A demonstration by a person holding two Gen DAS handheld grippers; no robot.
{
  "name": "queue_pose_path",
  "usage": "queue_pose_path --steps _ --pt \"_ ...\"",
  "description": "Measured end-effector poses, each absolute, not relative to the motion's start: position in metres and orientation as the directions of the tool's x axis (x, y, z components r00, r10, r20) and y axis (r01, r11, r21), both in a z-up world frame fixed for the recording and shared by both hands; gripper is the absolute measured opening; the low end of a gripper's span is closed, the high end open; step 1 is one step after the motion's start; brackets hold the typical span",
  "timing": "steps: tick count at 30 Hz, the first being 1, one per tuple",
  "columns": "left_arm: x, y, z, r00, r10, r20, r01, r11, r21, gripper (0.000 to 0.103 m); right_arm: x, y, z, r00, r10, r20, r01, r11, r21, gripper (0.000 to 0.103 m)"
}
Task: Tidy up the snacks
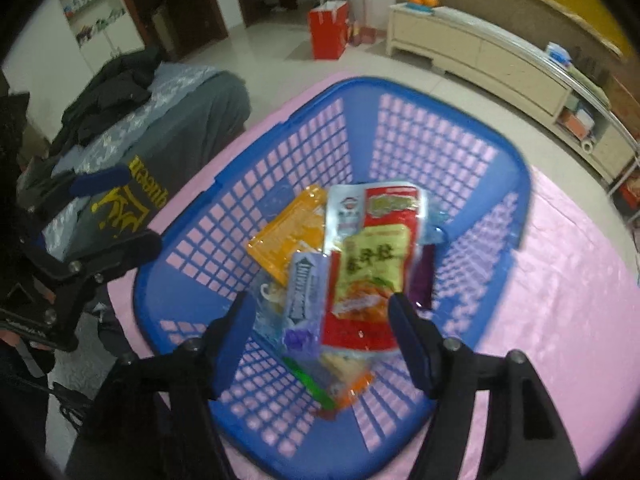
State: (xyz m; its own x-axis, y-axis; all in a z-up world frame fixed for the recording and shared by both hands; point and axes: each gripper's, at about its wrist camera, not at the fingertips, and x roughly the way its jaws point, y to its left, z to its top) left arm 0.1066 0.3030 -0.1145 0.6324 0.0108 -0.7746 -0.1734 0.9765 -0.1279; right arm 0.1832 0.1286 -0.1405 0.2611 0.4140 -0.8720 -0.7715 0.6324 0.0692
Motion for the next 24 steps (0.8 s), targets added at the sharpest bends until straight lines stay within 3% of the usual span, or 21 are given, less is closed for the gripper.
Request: queue_pose_path --steps 15,21,24 --pt "0.064 0.199 -0.060 0.764 -0.088 -0.639 -0.022 0.987 -0.162 0.103 0.119 -0.022 -0.071 0.519 0.435 -0.736 -0.601 0.798 0.046 0.076" --pt "0.038 0.134 -0.036 0.826 -0.111 -0.553 0.040 0.989 -0.139 0.103 0.079 -0.073 -0.045 0.655 0.384 -0.650 -0.503 0.864 0.004 0.090" --pt "0.026 0.105 -0.023 0.842 -0.137 -0.522 0.081 0.988 -0.130 0.103 0.057 -0.092 -0.029 0.719 0.361 -0.594 -0.458 0.889 -0.014 0.103"
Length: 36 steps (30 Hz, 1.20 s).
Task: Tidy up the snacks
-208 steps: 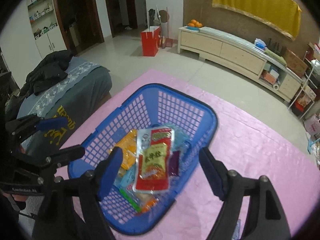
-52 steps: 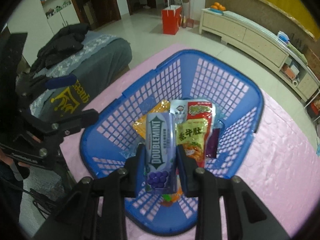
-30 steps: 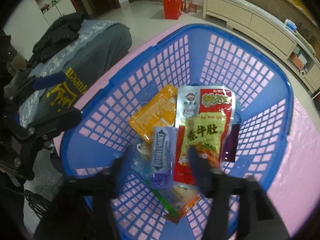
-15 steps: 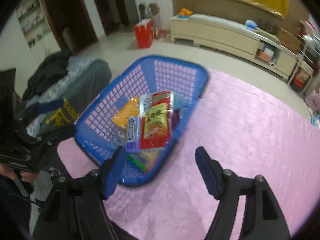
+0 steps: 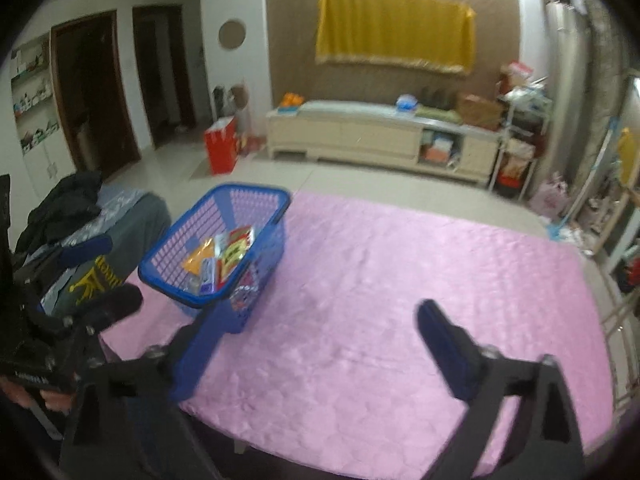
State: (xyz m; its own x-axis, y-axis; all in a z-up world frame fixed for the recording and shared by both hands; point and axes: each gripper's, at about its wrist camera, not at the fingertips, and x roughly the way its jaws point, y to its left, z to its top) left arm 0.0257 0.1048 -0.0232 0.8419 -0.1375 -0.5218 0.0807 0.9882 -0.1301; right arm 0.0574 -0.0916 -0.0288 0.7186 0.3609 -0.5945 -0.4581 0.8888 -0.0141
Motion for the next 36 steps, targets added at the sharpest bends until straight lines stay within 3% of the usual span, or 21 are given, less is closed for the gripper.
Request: queue_pose_path --steps 10,36 --pt "-0.018 0.046 0.010 0.894 -0.107 -0.435 0.089 0.994 -0.061 0.103 0.003 -0.132 -0.006 0.810 0.314 -0.496 -0.381 0.924 -0.038 0.103" --pt "-0.072 0.021 0.021 0.911 -0.081 -0.404 0.079 0.997 -0.024 0.103 -0.053 -0.151 -0.001 0.845 0.331 -0.420 -0.385 0.922 -0.047 0.103"
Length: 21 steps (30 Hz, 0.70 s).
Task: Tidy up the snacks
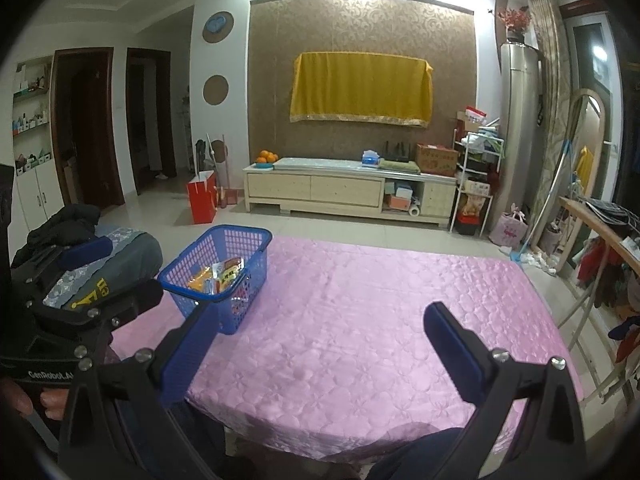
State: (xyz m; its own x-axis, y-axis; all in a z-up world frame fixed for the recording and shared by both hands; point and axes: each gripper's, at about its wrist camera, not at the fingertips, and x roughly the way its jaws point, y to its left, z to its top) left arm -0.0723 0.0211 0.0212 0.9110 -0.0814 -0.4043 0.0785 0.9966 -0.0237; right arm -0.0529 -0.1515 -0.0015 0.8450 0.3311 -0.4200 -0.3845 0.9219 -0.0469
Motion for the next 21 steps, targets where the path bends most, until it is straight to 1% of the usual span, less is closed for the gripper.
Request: queue_pose_path --steps 21 --pt "-0.0768 0.0165 0.0173 0.908 -0.071 -0.413 0.066 0.997 -0.026 0.103 -0.0599 -0.1515 0.0001 0.842 0.326 -0.429 -0.381 0.924 -0.046 0.103"
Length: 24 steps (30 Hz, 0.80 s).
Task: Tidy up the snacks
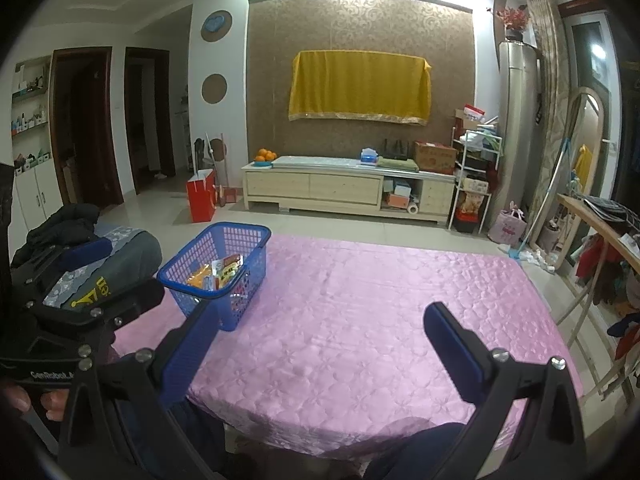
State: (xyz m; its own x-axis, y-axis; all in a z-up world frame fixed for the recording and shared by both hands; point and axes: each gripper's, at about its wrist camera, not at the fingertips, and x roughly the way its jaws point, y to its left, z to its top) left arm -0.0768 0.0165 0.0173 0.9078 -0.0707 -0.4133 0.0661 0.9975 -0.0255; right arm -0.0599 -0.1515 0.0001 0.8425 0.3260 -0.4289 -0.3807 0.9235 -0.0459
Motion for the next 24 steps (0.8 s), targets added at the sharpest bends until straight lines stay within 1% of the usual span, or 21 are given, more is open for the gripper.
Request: queue_pose_path --steps 24 --pt "-0.0796 0.0148 0.0215 0.907 -0.063 -0.416 0.060 0.998 -0.021 0.103 -0.0612 -0.1503 0.0023 0.842 0.323 -0.432 -0.374 0.927 -0.036 0.103"
